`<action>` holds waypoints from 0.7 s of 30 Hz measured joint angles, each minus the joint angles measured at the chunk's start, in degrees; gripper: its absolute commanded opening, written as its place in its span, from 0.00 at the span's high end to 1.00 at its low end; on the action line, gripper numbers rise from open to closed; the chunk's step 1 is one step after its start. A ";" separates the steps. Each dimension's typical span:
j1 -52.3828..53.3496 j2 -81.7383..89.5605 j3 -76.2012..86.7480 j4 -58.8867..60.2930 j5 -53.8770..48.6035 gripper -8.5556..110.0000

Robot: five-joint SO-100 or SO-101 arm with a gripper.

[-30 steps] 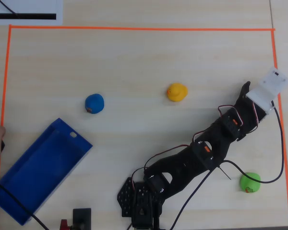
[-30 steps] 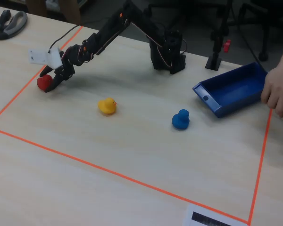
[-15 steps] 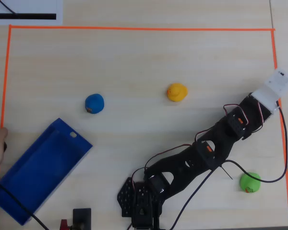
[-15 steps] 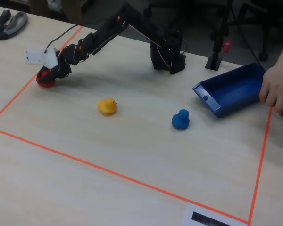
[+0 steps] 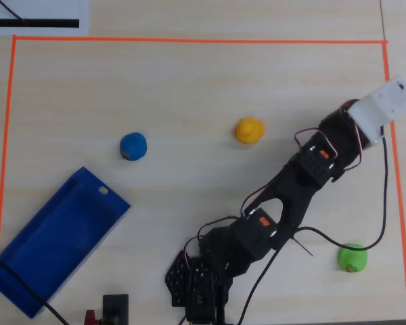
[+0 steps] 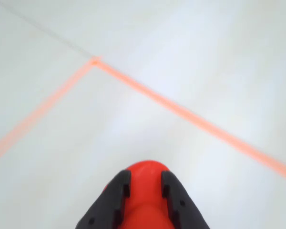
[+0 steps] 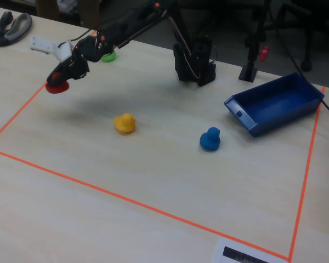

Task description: Grasp red duck and put it into box.

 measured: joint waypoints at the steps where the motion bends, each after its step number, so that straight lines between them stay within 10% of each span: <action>1: -2.29 4.31 1.49 5.10 2.55 0.93; 11: -40.08 45.44 19.60 51.15 28.83 0.93; 21: -72.51 52.29 20.65 71.02 54.84 0.93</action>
